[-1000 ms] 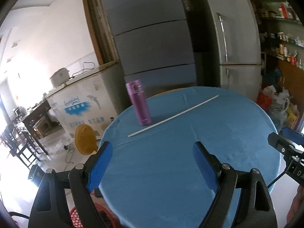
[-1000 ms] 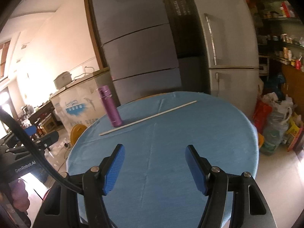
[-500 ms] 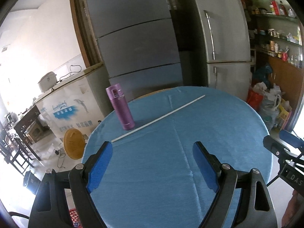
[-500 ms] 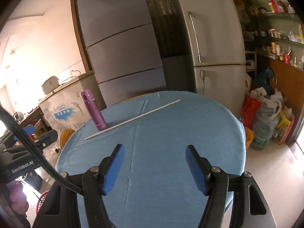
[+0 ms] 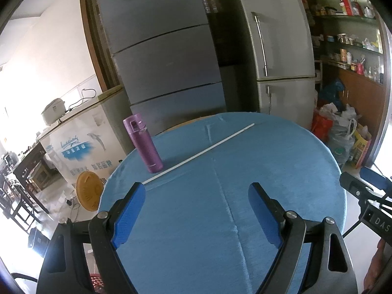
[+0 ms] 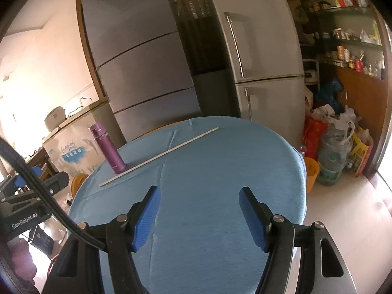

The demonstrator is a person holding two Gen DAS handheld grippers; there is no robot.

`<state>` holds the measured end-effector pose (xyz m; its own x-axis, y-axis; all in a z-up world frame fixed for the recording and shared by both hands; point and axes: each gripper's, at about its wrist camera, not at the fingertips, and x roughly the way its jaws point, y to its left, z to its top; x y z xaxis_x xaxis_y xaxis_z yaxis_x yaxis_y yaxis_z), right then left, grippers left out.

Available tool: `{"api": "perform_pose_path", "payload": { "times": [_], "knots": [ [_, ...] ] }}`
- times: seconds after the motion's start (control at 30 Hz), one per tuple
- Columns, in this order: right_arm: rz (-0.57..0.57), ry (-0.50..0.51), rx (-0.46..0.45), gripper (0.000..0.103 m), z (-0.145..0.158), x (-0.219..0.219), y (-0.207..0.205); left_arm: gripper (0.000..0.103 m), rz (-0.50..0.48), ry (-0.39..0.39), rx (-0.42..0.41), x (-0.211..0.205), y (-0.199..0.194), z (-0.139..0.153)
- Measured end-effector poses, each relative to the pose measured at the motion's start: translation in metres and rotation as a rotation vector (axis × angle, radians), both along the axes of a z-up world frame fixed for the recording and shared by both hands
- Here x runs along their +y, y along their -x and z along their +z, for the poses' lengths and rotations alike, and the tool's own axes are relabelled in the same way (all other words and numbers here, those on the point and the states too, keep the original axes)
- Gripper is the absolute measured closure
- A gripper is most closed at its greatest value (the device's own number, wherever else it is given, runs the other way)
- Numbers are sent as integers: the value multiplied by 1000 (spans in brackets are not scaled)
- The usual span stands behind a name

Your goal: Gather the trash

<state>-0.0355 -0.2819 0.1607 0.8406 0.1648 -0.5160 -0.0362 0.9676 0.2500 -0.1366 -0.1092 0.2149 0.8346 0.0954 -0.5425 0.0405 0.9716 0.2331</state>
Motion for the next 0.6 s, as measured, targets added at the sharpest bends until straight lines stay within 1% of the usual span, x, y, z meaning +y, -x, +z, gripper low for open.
{"api": "perform_pose_path", "payload": {
  "times": [0.37, 0.6],
  "knots": [
    [0, 11, 4, 33, 1, -1, 1, 17, -14, 15, 4, -3, 0, 0],
    [14, 31, 11, 33, 2, 8, -1, 17, -14, 33, 7, 1, 0, -1]
  ]
}}
